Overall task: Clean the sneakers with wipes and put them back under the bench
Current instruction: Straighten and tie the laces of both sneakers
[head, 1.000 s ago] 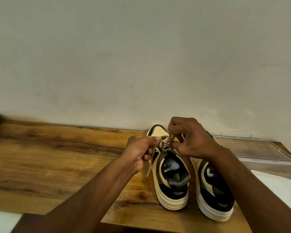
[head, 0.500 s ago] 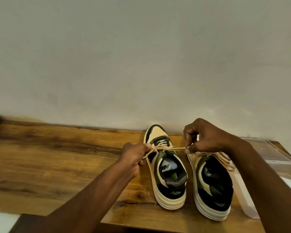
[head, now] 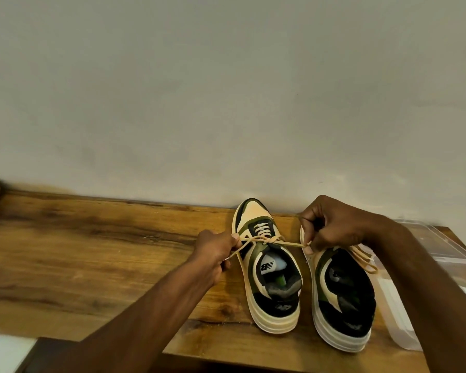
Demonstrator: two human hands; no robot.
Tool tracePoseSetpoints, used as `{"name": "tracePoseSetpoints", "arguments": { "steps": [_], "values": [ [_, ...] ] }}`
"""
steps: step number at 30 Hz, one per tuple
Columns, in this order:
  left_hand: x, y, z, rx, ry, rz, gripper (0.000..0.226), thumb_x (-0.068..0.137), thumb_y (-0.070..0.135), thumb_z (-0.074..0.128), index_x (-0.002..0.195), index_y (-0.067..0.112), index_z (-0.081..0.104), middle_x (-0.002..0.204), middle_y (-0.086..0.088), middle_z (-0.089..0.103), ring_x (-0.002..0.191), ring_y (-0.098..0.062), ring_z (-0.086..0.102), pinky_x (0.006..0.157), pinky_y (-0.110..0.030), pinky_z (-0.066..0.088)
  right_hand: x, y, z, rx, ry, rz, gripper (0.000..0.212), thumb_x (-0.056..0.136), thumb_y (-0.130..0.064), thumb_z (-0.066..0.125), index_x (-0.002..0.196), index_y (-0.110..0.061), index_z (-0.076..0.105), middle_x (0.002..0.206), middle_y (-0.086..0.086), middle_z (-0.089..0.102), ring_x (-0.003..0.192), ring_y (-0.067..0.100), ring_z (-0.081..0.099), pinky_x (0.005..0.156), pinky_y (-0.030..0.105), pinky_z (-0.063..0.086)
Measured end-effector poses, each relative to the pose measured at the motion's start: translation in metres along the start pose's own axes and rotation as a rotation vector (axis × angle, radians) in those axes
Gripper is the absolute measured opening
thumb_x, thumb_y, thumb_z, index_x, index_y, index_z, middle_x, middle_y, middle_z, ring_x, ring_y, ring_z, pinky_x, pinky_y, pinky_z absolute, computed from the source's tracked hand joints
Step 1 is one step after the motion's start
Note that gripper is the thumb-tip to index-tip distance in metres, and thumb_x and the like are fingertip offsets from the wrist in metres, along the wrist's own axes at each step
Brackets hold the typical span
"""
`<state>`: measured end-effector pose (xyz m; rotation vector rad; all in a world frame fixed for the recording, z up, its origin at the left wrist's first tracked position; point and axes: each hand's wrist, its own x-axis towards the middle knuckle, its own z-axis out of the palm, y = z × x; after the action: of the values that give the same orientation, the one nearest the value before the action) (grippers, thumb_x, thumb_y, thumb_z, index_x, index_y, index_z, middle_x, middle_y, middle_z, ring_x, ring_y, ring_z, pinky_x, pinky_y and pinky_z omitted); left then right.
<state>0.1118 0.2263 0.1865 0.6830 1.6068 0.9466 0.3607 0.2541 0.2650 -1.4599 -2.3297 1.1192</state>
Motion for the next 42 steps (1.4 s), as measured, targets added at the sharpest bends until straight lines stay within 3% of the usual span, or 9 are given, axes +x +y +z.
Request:
{"name": "tracePoseSetpoints", "arguments": {
  "steps": [9,16,19,21,25,27,30,35,42],
  "values": [
    [0.001,-0.008,0.0,0.115,-0.003,0.096,0.014,0.102,0.016,0.064,0.097,0.007,0.072,0.093,-0.012,0.072,0.072,-0.021,0.057,0.048,-0.028,0.041,0.0,-0.007,0.007,-0.036,-0.054,0.082,0.013,0.074,-0.012,0.092,0.079,-0.015,0.079,0.075,0.001,0.076,0.072,0.014,0.071,0.079,0.041,0.06],
    [-0.007,0.0,-0.004,0.327,-0.069,0.265,0.007,0.095,0.023,0.075,0.097,0.017,0.074,0.094,-0.01,0.076,0.071,-0.018,0.065,0.052,-0.028,0.045,-0.015,-0.002,-0.008,-0.099,0.276,0.171,0.032,0.06,-0.037,0.099,0.084,-0.025,0.08,0.076,-0.002,0.074,0.072,0.014,0.068,0.064,0.033,0.055],
    [-0.015,0.006,-0.006,0.366,-0.116,0.271,0.051,0.076,0.046,0.091,0.111,0.02,0.064,0.105,-0.001,0.074,0.09,-0.02,0.072,0.056,-0.029,0.05,-0.029,0.004,-0.019,-0.069,0.32,0.321,0.056,0.054,-0.042,0.101,0.099,-0.023,0.074,0.093,0.0,0.069,0.081,0.016,0.067,0.055,0.027,0.054],
    [-0.02,0.007,-0.008,0.477,-0.142,0.275,0.082,0.054,0.058,0.097,0.117,0.024,0.056,0.112,0.007,0.069,0.105,-0.019,0.069,0.075,-0.037,0.059,-0.042,0.007,-0.019,-0.06,0.282,0.445,0.077,0.049,-0.045,0.102,0.113,-0.023,0.066,0.104,0.005,0.067,0.086,0.021,0.07,0.056,0.028,0.059],
    [-0.022,0.0,-0.007,0.679,-0.19,0.313,0.124,0.019,0.076,0.093,0.128,0.025,0.062,0.12,0.009,0.072,0.108,-0.016,0.069,0.092,-0.044,0.062,-0.066,0.005,-0.005,-0.076,0.141,0.635,0.107,0.049,-0.04,0.103,0.138,-0.021,0.048,0.106,0.007,0.066,0.086,0.023,0.075,0.063,0.033,0.064],
    [-0.027,0.0,-0.002,0.713,-0.178,0.318,0.107,0.035,0.062,0.099,0.13,0.026,0.064,0.119,0.005,0.073,0.107,-0.017,0.069,0.092,-0.043,0.062,-0.071,0.002,0.003,-0.061,0.099,0.677,0.108,0.054,-0.034,0.103,0.143,-0.019,0.045,0.106,0.007,0.064,0.085,0.024,0.076,0.067,0.036,0.066],
    [-0.031,-0.003,0.002,0.748,-0.121,0.342,0.086,0.062,0.044,0.098,0.135,0.019,0.061,0.123,0.0,0.071,0.108,-0.018,0.067,0.091,-0.035,0.06,-0.067,0.005,0.014,-0.096,0.127,0.698,0.082,0.066,-0.022,0.098,0.134,-0.016,0.052,0.104,0.006,0.063,0.075,0.024,0.078,0.066,0.038,0.066],
    [-0.031,-0.008,0.003,0.747,-0.066,0.432,0.068,0.071,0.038,0.094,0.13,0.019,0.066,0.113,0.005,0.072,0.1,-0.015,0.067,0.086,-0.034,0.06,-0.054,0.017,0.029,-0.337,0.279,0.656,0.042,0.079,-0.016,0.08,0.115,-0.014,0.06,0.098,0.007,0.066,0.062,0.022,0.075,0.06,0.034,0.065],
    [-0.027,-0.012,0.006,0.706,-0.007,0.521,0.059,0.075,0.027,0.091,0.129,0.019,0.069,0.122,0.0,0.075,0.111,-0.017,0.07,0.086,-0.028,0.055,-0.031,0.015,0.054,-0.449,0.389,0.497,0.051,0.073,-0.032,0.084,0.118,-0.016,0.067,0.106,0.006,0.072,0.086,0.022,0.07,0.076,0.033,0.062]
  ]
}}
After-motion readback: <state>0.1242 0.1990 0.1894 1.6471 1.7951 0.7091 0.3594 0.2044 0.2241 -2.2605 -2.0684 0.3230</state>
